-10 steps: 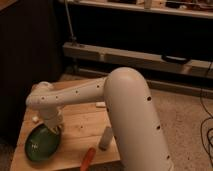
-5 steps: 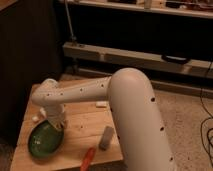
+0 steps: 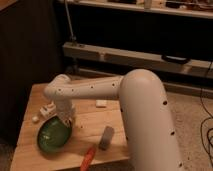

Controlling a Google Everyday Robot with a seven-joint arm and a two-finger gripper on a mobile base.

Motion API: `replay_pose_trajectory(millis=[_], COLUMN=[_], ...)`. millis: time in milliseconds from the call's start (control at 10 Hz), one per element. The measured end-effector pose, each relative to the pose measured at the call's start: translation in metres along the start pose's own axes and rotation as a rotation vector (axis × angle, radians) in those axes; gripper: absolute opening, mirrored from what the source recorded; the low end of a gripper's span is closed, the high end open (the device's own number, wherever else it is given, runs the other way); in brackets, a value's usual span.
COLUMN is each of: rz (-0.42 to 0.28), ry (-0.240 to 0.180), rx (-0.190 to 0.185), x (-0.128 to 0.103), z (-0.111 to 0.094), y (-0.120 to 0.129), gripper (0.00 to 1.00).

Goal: Drag the ceramic bowl in a circle

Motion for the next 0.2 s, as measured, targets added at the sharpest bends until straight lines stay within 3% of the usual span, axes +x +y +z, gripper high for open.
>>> replay_pose_trajectory(millis=[200], rz=[0.006], ry=[0.007], rx=[-0.001], x=[-0.0075], z=[0.0018], y=[-0.0026], gripper=[0.0])
